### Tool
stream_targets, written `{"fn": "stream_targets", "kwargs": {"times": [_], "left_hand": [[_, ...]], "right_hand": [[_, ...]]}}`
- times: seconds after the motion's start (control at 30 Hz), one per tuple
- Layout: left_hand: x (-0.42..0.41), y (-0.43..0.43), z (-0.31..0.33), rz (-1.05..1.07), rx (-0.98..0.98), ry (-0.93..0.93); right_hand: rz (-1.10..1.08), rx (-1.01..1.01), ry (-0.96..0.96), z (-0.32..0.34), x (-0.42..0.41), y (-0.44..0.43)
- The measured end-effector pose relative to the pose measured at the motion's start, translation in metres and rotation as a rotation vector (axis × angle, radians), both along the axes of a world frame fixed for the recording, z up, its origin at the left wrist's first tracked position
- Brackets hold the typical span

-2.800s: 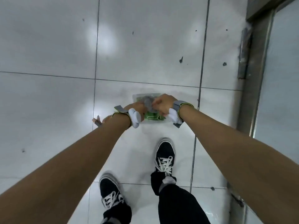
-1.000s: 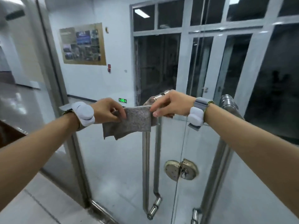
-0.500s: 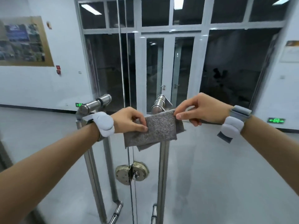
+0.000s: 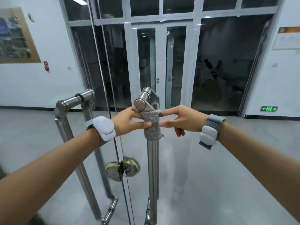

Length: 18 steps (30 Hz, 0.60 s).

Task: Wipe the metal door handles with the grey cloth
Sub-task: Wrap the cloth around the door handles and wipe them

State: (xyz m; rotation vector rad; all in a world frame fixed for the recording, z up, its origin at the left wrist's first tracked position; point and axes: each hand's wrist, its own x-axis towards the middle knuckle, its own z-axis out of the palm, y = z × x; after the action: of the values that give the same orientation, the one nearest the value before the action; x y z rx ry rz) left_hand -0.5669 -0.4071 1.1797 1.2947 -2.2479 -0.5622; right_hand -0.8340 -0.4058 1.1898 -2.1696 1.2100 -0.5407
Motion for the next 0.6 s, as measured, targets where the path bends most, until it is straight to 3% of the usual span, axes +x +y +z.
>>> {"fn": "stream_targets", "kwargs": {"times": [0.3, 0.6], "left_hand": [[-0.012, 0.001, -0.028, 0.018, 0.217, 0.571], [-0.012, -0.009, -0.022, -0.037, 0.216, 0.456]], "right_hand": [[-0.077, -0.134, -0.148, -0.016, 0.028, -0.009], [-0.033, -0.019, -0.245, -0.016, 0.025, -0.018]]}}
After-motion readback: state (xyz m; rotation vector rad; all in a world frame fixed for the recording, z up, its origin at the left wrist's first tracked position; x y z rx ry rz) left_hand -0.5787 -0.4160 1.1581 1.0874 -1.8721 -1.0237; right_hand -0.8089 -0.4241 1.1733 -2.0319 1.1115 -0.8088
